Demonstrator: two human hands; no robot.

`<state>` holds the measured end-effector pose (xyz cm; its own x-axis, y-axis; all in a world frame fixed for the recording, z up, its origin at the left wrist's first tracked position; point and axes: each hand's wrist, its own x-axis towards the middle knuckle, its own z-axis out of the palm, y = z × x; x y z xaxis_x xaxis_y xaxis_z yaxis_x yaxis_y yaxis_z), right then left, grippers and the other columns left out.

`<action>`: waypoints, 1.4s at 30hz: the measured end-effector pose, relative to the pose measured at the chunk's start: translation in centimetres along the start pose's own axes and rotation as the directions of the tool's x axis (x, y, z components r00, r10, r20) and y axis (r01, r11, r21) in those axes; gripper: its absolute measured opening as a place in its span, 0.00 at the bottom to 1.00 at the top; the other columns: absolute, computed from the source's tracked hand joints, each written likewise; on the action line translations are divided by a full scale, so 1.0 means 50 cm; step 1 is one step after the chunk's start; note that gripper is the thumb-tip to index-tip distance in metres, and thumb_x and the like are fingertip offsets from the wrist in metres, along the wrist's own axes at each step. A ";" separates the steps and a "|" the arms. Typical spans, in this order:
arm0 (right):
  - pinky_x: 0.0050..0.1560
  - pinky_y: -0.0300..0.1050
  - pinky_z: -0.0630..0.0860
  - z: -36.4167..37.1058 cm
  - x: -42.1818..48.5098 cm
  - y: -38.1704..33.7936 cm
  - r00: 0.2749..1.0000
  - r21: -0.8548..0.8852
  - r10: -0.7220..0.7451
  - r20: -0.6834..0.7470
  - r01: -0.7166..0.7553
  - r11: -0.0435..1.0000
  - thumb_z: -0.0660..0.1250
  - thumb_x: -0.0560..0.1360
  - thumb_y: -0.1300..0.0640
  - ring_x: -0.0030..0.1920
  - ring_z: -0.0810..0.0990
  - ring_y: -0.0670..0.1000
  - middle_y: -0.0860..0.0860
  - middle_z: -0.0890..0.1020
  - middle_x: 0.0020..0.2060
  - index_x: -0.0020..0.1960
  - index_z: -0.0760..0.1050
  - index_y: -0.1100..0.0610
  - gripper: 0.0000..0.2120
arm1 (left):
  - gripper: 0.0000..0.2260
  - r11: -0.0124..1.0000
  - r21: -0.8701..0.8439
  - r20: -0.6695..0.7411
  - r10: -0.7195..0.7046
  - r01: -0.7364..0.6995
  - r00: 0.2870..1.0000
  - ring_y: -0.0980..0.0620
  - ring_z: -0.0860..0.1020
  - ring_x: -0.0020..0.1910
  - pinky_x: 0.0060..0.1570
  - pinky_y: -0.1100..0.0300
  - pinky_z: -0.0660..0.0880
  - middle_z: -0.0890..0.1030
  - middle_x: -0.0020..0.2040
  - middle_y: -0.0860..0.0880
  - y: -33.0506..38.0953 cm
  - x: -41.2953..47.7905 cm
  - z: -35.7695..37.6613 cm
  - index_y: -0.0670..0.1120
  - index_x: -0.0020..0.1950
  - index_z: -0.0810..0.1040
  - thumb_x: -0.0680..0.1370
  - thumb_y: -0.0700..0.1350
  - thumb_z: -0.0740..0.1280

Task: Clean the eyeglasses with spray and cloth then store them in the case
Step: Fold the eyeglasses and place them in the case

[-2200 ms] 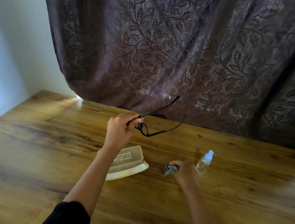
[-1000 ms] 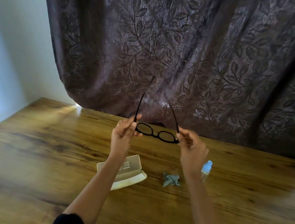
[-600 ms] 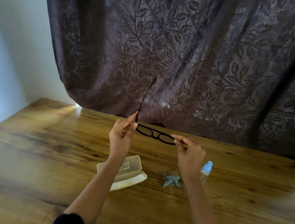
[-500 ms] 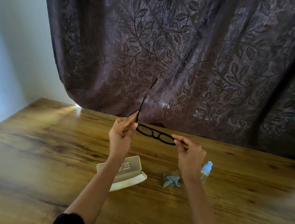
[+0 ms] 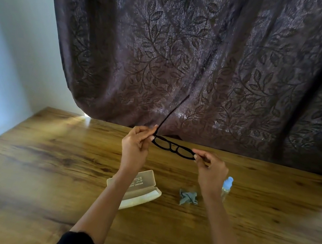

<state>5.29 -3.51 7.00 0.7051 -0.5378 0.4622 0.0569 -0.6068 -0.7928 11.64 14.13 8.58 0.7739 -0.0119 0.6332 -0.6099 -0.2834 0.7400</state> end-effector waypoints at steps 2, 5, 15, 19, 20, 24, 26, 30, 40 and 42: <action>0.29 0.24 0.70 -0.001 -0.002 0.002 1.000 0.022 0.025 -0.007 -0.025 0.999 0.69 0.71 0.66 0.32 0.78 0.39 0.48 0.83 0.42 0.48 0.82 0.56 0.09 | 0.16 0.998 0.036 0.018 0.057 -0.058 0.998 0.68 0.75 0.43 0.41 0.77 0.71 0.78 0.47 0.47 -0.003 -0.001 0.000 0.39 0.57 0.79 0.73 0.27 0.65; 0.37 0.24 0.73 -0.002 -0.003 0.007 0.998 0.083 0.056 -0.013 -0.055 0.995 0.69 0.71 0.66 0.39 0.81 0.41 0.48 0.84 0.42 0.47 0.82 0.55 0.09 | 0.18 0.989 0.079 0.064 0.116 -0.121 0.991 0.66 0.76 0.43 0.39 0.76 0.71 0.79 0.46 0.48 -0.009 -0.001 0.003 0.40 0.56 0.80 0.71 0.25 0.64; 0.42 0.36 0.79 -0.005 -0.002 0.014 0.993 0.126 0.115 -0.031 -0.111 0.986 0.70 0.70 0.64 0.39 0.82 0.41 0.47 0.84 0.41 0.45 0.81 0.52 0.08 | 0.19 0.990 0.077 0.163 0.104 -0.118 0.981 0.58 0.79 0.49 0.49 0.69 0.76 0.81 0.49 0.50 -0.018 -0.009 -0.001 0.45 0.51 0.83 0.71 0.24 0.63; 0.46 0.43 0.79 -0.009 0.003 0.018 0.978 0.207 0.209 0.012 -0.207 0.956 0.70 0.70 0.63 0.39 0.83 0.44 0.47 0.84 0.39 0.43 0.81 0.50 0.08 | 0.13 1.000 0.012 0.236 0.005 -0.009 0.972 0.58 0.79 0.46 0.43 0.71 0.75 0.81 0.51 0.50 -0.011 -0.008 -0.011 0.48 0.54 0.82 0.74 0.33 0.66; 0.47 0.44 0.80 -0.009 0.005 0.017 0.970 0.233 0.240 0.033 -0.241 0.942 0.70 0.71 0.63 0.39 0.83 0.45 0.47 0.84 0.38 0.43 0.81 0.50 0.08 | 0.12 1.000 -0.003 0.248 -0.018 0.019 0.969 0.57 0.79 0.45 0.43 0.70 0.75 0.80 0.51 0.50 -0.009 -0.007 -0.012 0.48 0.55 0.81 0.75 0.36 0.67; 0.48 0.44 0.80 -0.012 0.009 0.008 0.932 0.318 0.339 0.126 -0.362 0.876 0.70 0.71 0.64 0.39 0.83 0.44 0.47 0.84 0.39 0.41 0.80 0.49 0.09 | 0.13 0.994 -0.025 0.275 -0.100 0.111 0.956 0.61 0.79 0.48 0.48 0.72 0.74 0.81 0.49 0.55 -0.008 0.002 -0.024 0.54 0.54 0.80 0.73 0.39 0.70; 0.48 0.41 0.79 -0.017 0.010 0.002 0.910 0.385 0.376 0.177 -0.415 0.824 0.69 0.71 0.65 0.41 0.83 0.44 0.50 0.84 0.42 0.43 0.81 0.52 0.08 | 0.13 0.987 -0.039 0.277 -0.138 0.155 0.951 0.63 0.80 0.47 0.47 0.73 0.73 0.82 0.47 0.56 -0.008 0.005 -0.031 0.53 0.53 0.81 0.72 0.39 0.71; 0.45 0.35 0.79 -0.026 0.018 -0.012 0.867 0.507 0.397 0.300 -0.497 0.704 0.67 0.72 0.67 0.46 0.81 0.47 0.52 0.83 0.44 0.48 0.80 0.60 0.07 | 0.09 0.972 -0.061 0.240 -0.207 0.227 0.949 0.67 0.79 0.41 0.42 0.76 0.72 0.82 0.42 0.56 -0.004 0.008 -0.040 0.47 0.51 0.82 0.72 0.39 0.71; 0.49 0.39 0.77 -0.016 0.037 -0.014 0.815 0.457 0.378 0.439 -0.565 0.687 0.67 0.74 0.58 0.45 0.80 0.47 0.50 0.83 0.44 0.52 0.79 0.55 0.07 | 0.07 0.889 -0.097 0.110 -0.437 0.447 0.893 0.66 0.74 0.28 0.34 0.76 0.70 0.79 0.30 0.53 -0.026 0.010 -0.034 0.44 0.49 0.83 0.75 0.44 0.68; 0.45 0.40 0.78 -0.007 0.035 -0.016 0.776 0.436 0.385 0.499 -0.609 0.663 0.66 0.74 0.55 0.42 0.81 0.48 0.51 0.83 0.42 0.52 0.78 0.53 0.08 | 0.07 0.863 -0.101 0.097 -0.486 0.495 0.868 0.65 0.75 0.29 0.34 0.77 0.70 0.79 0.30 0.53 -0.031 0.007 -0.031 0.44 0.48 0.83 0.75 0.45 0.68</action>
<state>6.24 -4.17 8.58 0.9220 -0.3593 -0.1446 -0.0833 0.1805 -0.9800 12.59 16.07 8.02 0.9851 0.0346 0.1682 -0.1610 -0.1539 0.9749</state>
